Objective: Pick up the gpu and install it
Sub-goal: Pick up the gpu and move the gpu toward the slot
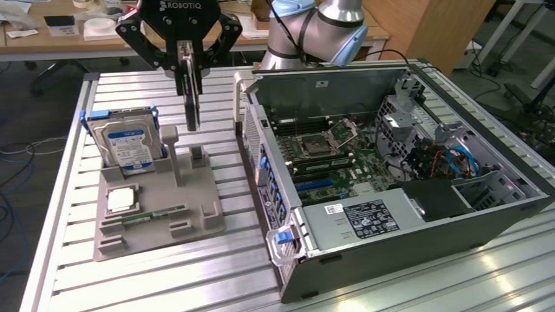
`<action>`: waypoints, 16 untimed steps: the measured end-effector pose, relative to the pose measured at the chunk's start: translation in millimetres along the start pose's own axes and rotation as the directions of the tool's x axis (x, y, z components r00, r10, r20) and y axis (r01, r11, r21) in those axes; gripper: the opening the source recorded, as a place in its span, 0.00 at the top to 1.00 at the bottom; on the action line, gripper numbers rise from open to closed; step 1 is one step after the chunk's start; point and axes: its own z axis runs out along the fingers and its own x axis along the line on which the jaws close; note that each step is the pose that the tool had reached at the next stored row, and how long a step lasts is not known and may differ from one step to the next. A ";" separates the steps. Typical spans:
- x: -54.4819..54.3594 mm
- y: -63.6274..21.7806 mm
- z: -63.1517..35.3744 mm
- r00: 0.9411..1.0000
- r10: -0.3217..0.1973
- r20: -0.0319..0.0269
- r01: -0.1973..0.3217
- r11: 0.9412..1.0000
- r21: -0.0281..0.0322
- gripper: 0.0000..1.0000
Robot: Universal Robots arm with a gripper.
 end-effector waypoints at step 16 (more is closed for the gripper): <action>-33.3 0.3 1.3 1.000 0.000 0.000 0.000 1.000 0.000 0.72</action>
